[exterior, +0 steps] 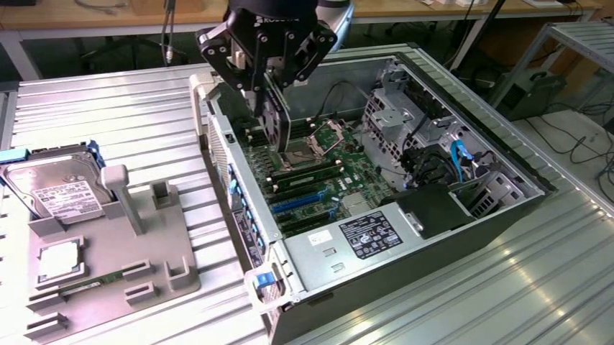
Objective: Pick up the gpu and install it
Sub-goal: 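Pick up the gpu and move the gpu toward the slot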
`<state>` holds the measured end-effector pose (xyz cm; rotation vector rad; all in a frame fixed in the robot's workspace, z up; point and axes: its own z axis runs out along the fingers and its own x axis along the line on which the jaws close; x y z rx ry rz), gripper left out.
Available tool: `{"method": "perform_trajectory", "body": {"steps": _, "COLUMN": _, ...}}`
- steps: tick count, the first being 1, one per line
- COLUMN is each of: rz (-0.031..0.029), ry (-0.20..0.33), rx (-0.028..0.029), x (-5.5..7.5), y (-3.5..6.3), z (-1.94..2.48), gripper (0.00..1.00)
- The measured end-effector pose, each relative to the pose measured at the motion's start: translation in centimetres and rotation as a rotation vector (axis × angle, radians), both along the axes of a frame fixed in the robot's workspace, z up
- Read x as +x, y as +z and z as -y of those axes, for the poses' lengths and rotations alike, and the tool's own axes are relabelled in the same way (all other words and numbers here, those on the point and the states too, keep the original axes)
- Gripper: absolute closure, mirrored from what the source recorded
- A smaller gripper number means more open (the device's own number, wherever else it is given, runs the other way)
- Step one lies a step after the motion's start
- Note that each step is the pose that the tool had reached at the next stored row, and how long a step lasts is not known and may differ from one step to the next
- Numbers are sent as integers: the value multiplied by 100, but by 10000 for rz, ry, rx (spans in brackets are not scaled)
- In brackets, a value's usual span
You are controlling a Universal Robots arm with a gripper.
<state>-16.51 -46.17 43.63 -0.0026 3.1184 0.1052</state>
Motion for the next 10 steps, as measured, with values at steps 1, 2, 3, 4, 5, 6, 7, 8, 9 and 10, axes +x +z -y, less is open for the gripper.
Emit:
{"method": "perform_trajectory", "body": {"steps": 1, "rz": 0, "ry": 0, "rx": 0, "x": 19, "y": 0, "z": 0, "gripper": 72}}
{"method": "perform_trajectory", "body": {"steps": 2, "rz": 1, "ry": 0, "rx": 0, "x": 34, "y": 0, "z": 0, "gripper": 72}}
{"method": "perform_trajectory", "body": {"steps": 3, "rz": 0, "ry": 0, "rx": 0, "x": 53, "y": 0, "z": 0, "gripper": 72}}
{"method": "perform_trajectory", "body": {"steps": 4, "rz": 0, "ry": 0, "rx": 0, "x": 76, "y": 0, "z": 0, "gripper": 72}}
{"method": "perform_trajectory", "body": {"steps": 5, "rz": 1, "ry": 0, "rx": 0, "x": 96, "y": 0, "z": 0, "gripper": 72}}
{"method": "perform_trajectory", "body": {"steps": 6, "rz": 1, "ry": 0, "rx": 0, "x": 114, "y": 0, "z": 0, "gripper": 72}}
{"method": "perform_trajectory", "body": {"steps": 7, "rz": 0, "ry": 0, "rx": 0, "x": 131, "y": 0, "z": 0, "gripper": 72}}
{"method": "perform_trajectory", "body": {"steps": 8, "rz": 0, "ry": 0, "rx": 1, "x": 148, "y": 0, "z": 0, "gripper": 72}}
{"method": "perform_trajectory", "body": {"steps": 9, "rz": 0, "ry": 0, "rx": 1, "x": 170, "y": 0, "z": 0, "gripper": 72}}
{"method": "perform_trajectory", "body": {"steps": 10, "rz": 0, "ry": 0, "rx": 0, "x": 186, "y": 0, "z": 0, "gripper": 72}}
